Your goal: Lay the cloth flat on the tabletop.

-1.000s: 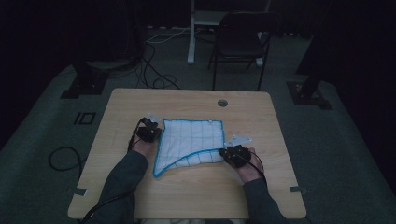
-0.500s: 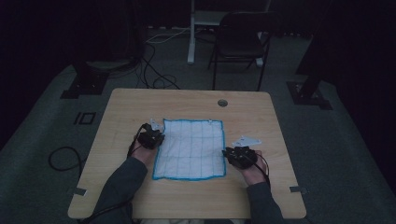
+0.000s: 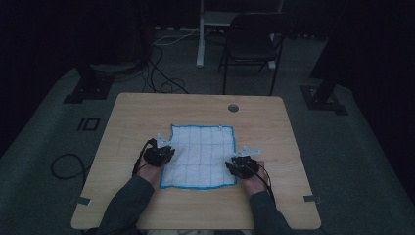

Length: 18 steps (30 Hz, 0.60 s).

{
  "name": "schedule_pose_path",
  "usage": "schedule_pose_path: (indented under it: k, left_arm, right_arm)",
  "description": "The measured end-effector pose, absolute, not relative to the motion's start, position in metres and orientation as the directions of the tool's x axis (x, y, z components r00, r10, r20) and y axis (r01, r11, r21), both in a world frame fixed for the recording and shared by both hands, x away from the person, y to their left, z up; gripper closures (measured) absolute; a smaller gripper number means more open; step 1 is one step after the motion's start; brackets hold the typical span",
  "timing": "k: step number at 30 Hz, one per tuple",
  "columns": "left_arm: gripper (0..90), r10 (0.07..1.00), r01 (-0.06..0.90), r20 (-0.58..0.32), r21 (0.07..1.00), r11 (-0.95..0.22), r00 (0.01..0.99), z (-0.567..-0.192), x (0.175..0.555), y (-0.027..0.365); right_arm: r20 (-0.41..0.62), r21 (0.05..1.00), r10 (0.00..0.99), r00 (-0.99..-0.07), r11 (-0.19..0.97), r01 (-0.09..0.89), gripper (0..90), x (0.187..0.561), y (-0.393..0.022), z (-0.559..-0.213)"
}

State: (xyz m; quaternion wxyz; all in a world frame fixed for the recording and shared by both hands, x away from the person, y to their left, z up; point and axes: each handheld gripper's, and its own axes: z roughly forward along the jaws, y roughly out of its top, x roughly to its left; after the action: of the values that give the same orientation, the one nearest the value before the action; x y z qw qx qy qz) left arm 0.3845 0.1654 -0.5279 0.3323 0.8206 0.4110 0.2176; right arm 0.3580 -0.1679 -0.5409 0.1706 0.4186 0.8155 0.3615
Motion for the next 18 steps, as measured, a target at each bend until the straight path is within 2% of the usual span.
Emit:
schedule_pose_path:
  k: [5, 18]
  left_arm:
    - [76.0, 0.813, 0.537, 0.091, 0.707, -0.46, 0.576, -0.535, 0.377, 0.163]
    - [74.8, 0.83, 0.541, 0.052, 0.735, -0.409, 0.555, -0.541, 0.372, 0.169]
  right_arm:
    - [0.03, 0.738, 0.803, -0.596, 0.384, 0.555, 62.7, 0.358, -0.169, -0.543]
    - [0.005, 0.748, 0.795, -0.606, 0.4, 0.53, 62.2, 0.354, -0.17, -0.545]
